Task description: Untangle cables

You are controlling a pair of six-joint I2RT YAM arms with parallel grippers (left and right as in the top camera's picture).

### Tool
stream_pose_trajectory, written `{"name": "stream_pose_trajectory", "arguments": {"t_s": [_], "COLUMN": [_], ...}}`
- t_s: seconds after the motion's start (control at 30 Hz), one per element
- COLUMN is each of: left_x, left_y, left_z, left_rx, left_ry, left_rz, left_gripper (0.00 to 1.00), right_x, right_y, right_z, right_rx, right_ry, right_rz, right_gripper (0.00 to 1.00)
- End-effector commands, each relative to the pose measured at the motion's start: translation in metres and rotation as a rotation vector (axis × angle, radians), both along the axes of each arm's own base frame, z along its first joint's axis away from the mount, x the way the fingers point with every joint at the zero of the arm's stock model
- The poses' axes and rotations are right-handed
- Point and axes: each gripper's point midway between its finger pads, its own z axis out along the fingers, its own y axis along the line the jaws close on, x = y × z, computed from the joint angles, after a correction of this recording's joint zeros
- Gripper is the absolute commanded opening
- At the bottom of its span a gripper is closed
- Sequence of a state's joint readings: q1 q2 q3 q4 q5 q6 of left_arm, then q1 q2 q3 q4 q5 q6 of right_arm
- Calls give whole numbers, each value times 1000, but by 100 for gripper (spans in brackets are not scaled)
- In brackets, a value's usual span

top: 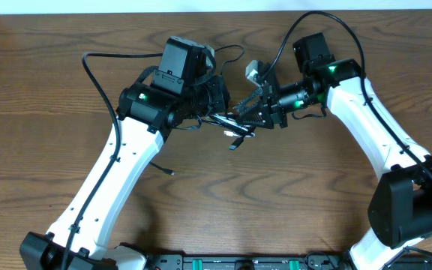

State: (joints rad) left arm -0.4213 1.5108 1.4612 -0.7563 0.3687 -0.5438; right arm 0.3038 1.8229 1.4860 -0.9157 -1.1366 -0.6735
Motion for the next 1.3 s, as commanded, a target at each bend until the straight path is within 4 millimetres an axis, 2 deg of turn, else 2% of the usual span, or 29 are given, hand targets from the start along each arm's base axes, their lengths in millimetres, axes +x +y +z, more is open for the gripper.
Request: {"name": "stream_pose_trajectory", "arguments": {"t_s": [0.0,0.2,0.37,0.57,0.9,1.07,1.2,1.27], "left_x": [0,0,0,0,3,15,29,33], "left_y": [-1,-1,-1,-1,2,22,53,65], "left_z": [3,3,3,3,3,1,-4,-6], "left_rx": [-8,-8,-8,-7,3,42,113,143], "left_ry": [-9,-9,-10,-10,-15,-31,-51,-51], "left_rz": [-18,-18,-18,-18,-5,64,168,205], "left_gripper": [7,7,7,7,7,7,7,7], "right_x": [-4,-13,-14,-11,3,22,47,58], "right_y": [5,20,21,18,2,-14,-36,-47], "right_z": [12,-4,-5,-4,3,-8,9,26], "right_rx": [21,9,9,9,43,-45,-47,-39], "right_ry": [-65,-24,-22,-21,52,134,154,141], "right_rz": [33,77,82,68,-3,-129,-255,-312], "right_gripper": [38,35,27,1,1,1,1,1]}}
